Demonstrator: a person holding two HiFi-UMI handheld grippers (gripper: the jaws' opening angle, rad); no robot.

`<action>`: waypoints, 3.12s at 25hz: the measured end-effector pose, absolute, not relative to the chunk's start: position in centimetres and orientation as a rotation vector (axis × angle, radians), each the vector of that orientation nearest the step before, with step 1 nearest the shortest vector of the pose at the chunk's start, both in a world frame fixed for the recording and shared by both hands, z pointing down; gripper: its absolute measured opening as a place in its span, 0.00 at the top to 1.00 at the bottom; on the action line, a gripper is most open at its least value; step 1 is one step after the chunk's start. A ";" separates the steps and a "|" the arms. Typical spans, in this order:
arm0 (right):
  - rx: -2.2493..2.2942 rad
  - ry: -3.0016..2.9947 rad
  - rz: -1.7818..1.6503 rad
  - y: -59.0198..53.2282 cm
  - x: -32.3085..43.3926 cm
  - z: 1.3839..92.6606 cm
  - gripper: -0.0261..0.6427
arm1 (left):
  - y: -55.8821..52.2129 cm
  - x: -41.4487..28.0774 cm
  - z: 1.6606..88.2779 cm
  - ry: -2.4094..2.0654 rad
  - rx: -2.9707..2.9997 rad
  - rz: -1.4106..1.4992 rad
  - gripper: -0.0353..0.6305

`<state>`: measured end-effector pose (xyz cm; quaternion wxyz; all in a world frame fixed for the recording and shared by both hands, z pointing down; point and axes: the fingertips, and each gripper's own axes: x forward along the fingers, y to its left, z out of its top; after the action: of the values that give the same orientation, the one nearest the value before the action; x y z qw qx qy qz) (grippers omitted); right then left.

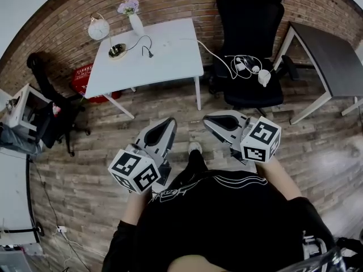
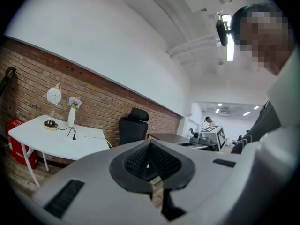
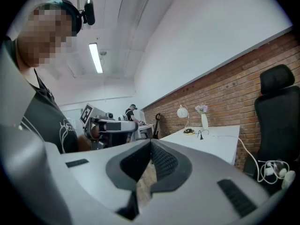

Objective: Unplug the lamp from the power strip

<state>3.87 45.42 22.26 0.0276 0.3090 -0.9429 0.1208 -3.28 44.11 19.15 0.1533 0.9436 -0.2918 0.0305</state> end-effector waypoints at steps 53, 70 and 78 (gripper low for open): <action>0.739 -2.742 0.780 -9.6 2.1 36.1 0.97 | -6.3 -10.5 34.9 -1.169 2.211 0.303 0.94; 0.723 -2.569 0.406 -18.2 -1.7 46.1 0.97 | -9.8 -12.3 43.1 -1.161 2.058 0.355 0.94; 0.738 -2.550 0.256 -20.2 -2.8 48.0 0.97 | -11.2 -12.1 45.2 -1.138 2.062 0.368 0.94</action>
<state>-2.79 -20.20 48.02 0.2353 0.2689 -0.9293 0.0934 -12.07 -11.16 45.15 0.3700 0.8037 -0.4435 0.1433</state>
